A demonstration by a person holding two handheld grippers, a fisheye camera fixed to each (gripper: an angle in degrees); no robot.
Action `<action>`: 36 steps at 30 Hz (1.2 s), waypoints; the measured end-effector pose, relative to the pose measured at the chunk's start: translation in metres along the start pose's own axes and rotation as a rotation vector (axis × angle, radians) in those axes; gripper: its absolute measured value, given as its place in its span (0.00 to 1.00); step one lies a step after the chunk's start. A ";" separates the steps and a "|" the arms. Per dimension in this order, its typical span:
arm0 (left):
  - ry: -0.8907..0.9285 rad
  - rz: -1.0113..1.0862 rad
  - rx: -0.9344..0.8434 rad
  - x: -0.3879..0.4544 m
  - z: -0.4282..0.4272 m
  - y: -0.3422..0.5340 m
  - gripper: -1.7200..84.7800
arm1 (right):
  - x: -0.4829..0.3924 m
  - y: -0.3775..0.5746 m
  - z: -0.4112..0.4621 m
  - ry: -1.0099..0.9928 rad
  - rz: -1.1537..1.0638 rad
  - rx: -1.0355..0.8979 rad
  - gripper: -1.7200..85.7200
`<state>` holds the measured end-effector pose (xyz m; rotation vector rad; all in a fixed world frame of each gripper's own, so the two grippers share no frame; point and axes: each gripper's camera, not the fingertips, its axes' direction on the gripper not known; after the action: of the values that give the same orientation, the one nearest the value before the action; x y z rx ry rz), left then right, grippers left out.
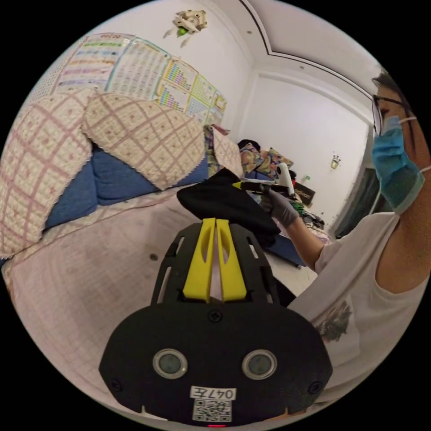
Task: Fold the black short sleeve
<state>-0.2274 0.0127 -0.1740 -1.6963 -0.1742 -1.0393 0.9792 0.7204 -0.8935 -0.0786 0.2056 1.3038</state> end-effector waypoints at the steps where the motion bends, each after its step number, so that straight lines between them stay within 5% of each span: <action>1: 0.024 0.000 -0.005 -0.002 0.011 -0.004 0.01 | 0.007 0.008 -0.029 0.037 0.019 0.035 0.02; 7: 0.147 0.131 -0.035 -0.015 0.135 -0.122 0.01 | 0.035 0.031 -0.146 0.335 0.087 0.334 0.02; 11: 0.101 0.172 -0.043 -0.025 0.222 -0.229 0.04 | 0.075 0.059 -0.177 0.504 0.355 0.548 0.03; 15: -0.067 0.086 -0.097 -0.054 0.242 -0.220 0.09 | 0.131 0.103 -0.145 0.656 0.686 0.381 0.10; 18: -0.057 0.070 -0.105 -0.059 0.185 -0.148 0.08 | 0.154 0.155 -0.131 0.517 0.836 0.310 0.15; 25: -0.214 0.068 -0.010 -0.048 -0.070 0.072 0.02 | 0.029 0.207 -0.149 0.623 0.512 0.473 0.11; 30: -0.633 0.006 0.147 0.015 -0.278 0.232 0.01 | -0.124 0.196 -0.097 0.645 0.031 0.423 0.05; 36: -1.073 -0.090 0.131 0.080 -0.398 0.373 0.02 | -0.316 0.205 0.030 0.211 -0.437 0.429 0.01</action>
<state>-0.1797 -0.5005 -0.3698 -1.9716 -0.9807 -0.0706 0.7064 0.4803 -0.7911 0.1013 0.6097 0.7946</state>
